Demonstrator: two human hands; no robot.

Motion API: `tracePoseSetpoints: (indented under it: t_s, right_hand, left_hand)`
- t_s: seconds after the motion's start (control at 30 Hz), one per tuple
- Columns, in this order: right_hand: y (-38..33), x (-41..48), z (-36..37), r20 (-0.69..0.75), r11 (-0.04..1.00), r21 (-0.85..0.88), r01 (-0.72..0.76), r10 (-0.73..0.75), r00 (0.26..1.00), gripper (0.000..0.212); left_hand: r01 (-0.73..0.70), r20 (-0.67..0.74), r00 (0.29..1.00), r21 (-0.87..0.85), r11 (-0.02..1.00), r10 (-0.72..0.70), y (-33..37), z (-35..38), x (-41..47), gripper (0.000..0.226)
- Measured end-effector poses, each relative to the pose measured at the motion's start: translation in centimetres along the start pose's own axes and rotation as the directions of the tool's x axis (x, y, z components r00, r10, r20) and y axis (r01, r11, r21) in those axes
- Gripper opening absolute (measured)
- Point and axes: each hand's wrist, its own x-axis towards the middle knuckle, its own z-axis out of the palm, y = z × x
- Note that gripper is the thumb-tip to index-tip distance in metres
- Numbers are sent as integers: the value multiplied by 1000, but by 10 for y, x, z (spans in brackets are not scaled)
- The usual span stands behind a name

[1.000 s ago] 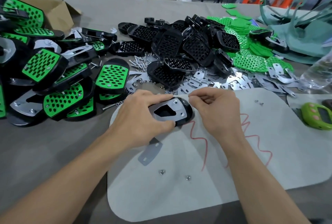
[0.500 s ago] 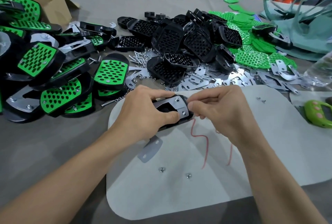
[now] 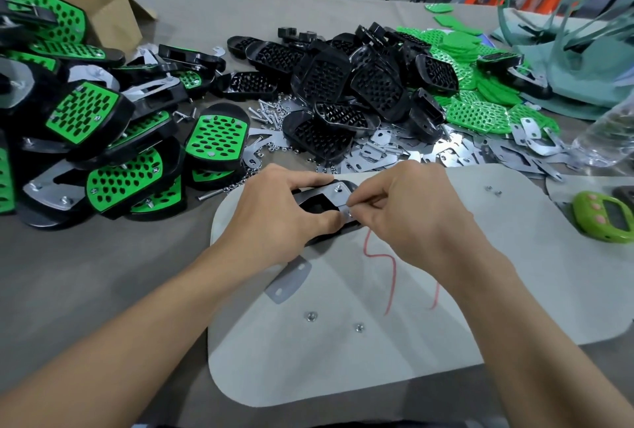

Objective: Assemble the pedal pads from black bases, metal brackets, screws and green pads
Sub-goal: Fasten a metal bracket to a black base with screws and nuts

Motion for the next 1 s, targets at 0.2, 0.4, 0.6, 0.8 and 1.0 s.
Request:
tracePoseSetpoints:
  t_s: [0.2, 0.4, 0.6, 0.8, 1.0]
  right_hand:
    - [4, 2, 1, 8, 999, 28, 28, -29, 1000, 21]
    - [5, 5, -1, 75, 996, -21, 82, -80, 994, 12]
    - [7, 5, -1, 63, 998, 33, 51, -53, 997, 14]
    - [13, -3, -6, 74, 998, 61, 24, -28, 997, 10]
    - [19, -9, -4, 9, 966, 258, 32, -36, 999, 34]
  left_hand:
    - [13, -7, 1000, -4, 1000, -13, -2, 1, 1, 55]
    - [48, 19, 999, -9, 999, -48, -4, 2, 2, 71]
    - [48, 27, 998, 20, 999, -49, -5, 1, 2, 74]
    - [73, 30, 997, 28, 997, -73, -6, 1, 3, 56]
    - [63, 36, 997, 36, 997, -64, -8, 0, 2, 46]
